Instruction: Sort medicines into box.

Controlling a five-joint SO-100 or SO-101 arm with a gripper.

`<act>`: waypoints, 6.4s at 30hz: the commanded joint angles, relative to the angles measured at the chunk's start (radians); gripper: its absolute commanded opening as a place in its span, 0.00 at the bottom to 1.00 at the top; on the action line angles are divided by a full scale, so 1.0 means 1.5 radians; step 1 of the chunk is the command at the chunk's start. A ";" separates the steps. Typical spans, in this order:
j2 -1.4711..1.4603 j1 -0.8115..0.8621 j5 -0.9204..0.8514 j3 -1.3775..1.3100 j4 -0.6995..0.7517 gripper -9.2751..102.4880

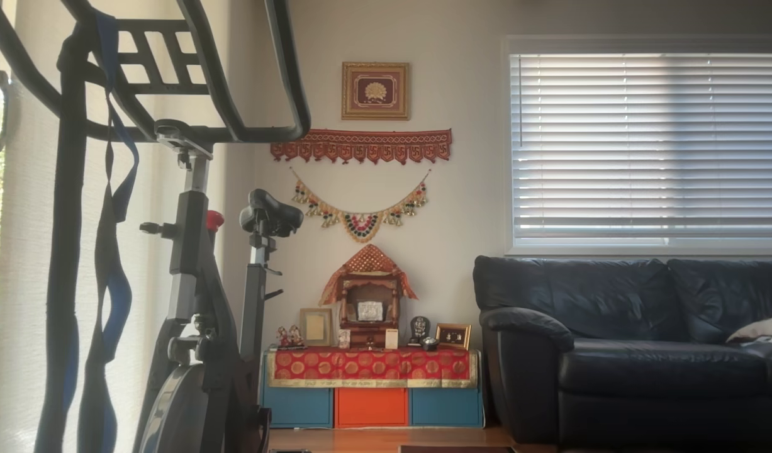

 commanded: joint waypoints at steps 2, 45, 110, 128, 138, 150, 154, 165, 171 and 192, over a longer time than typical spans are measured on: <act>0.028 0.004 -0.002 -0.007 -0.012 0.27; -0.022 -0.019 -0.024 0.086 -0.168 0.27; -0.071 -0.022 -0.042 0.129 -0.302 0.20; -0.077 -0.020 -0.051 0.119 -0.271 0.23; -0.066 -0.016 -0.056 0.106 -0.239 0.28; -0.012 -0.005 -0.056 0.122 -0.245 0.27; 0.009 -0.002 -0.056 0.129 -0.245 0.27; -0.005 -0.001 -0.065 0.134 -0.266 0.27; -0.009 0.004 -0.080 0.135 -0.281 0.26; 0.010 0.016 -0.101 0.175 -0.358 0.23</act>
